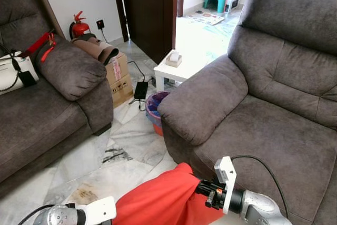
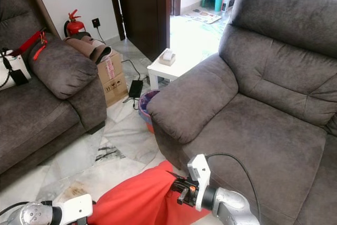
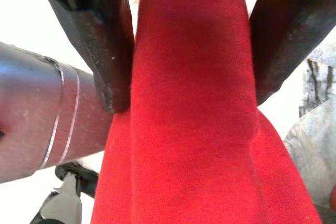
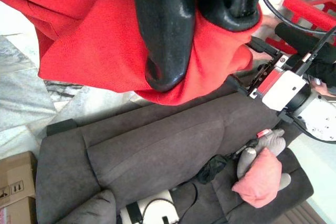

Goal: Move the pillow to the sofa from floor

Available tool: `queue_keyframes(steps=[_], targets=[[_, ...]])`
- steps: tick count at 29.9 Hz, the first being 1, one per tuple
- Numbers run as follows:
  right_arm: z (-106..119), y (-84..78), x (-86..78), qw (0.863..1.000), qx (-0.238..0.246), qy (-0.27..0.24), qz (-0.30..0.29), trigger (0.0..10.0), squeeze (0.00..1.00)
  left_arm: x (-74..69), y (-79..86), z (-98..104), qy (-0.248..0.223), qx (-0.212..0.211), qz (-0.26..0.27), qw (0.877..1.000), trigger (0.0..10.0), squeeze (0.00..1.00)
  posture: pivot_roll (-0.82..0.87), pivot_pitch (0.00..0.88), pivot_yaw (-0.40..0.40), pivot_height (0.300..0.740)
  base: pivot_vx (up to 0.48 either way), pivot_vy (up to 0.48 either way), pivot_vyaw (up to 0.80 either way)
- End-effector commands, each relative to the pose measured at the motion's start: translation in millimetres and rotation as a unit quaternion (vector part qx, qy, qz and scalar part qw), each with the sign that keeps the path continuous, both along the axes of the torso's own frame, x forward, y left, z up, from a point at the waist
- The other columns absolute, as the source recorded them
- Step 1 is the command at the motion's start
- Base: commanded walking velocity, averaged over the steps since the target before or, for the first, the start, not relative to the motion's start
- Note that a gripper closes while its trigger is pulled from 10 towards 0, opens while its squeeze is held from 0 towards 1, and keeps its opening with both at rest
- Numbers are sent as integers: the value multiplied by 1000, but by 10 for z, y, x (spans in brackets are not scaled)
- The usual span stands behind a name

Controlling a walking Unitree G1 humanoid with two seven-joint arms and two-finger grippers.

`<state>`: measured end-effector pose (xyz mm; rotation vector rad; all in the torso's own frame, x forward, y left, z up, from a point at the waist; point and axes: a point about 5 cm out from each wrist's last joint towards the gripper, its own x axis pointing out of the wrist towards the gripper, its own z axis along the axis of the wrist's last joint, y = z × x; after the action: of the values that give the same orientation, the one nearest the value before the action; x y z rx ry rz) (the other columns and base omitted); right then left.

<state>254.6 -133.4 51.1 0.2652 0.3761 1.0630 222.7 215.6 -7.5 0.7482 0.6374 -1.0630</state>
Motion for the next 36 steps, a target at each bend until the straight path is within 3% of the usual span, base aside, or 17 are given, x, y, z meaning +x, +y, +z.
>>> queue_keyframes(steps=[1, 5, 14, 16, 19, 31, 36], targets=[[239, 96, 89, 998, 30, -58, 25, 10000, 0, -49, 87, -25, 15, 22, -9, 1000, 0, 0, 79, 83, 43, 740, 0, 0, 0], [232, 113, 91, 998, 30, -57, 24, 10000, 0, -42, 118, -38, 16, 48, -18, 999, 0, 0, 80, 82, 45, 740, 0, 0, 0], [248, 141, 92, 997, 35, -60, 28, 10000, 0, 3, 93, -28, -7, 55, -21, 998, 0, 0, 79, 81, 43, 740, 0, 0, 0], [242, 136, 94, 997, 31, -60, 28, 10000, 0, 3, 130, -36, -16, 85, -38, 995, 0, 0, 78, 82, 43, 740, 0, 0, 0], [238, 132, 97, 997, 28, -60, 27, 10000, 0, 7, 146, -41, -21, 91, -34, 995, 0, 0, 76, 82, 42, 740, 0, 0, 0], [184, 158, 91, 998, 21, -53, 28, 10000, 0, 44, 107, -50, -55, 89, -10, 994, 0, 0, 80, 80, 39, 740, 0, 0, 0], [134, 140, 99, 999, 6, -49, 23, 10000, 0, 103, 39, -13, -79, 67, 13, 995, 0, 0, 83, 80, 38, 740, 0, 0, 0]])
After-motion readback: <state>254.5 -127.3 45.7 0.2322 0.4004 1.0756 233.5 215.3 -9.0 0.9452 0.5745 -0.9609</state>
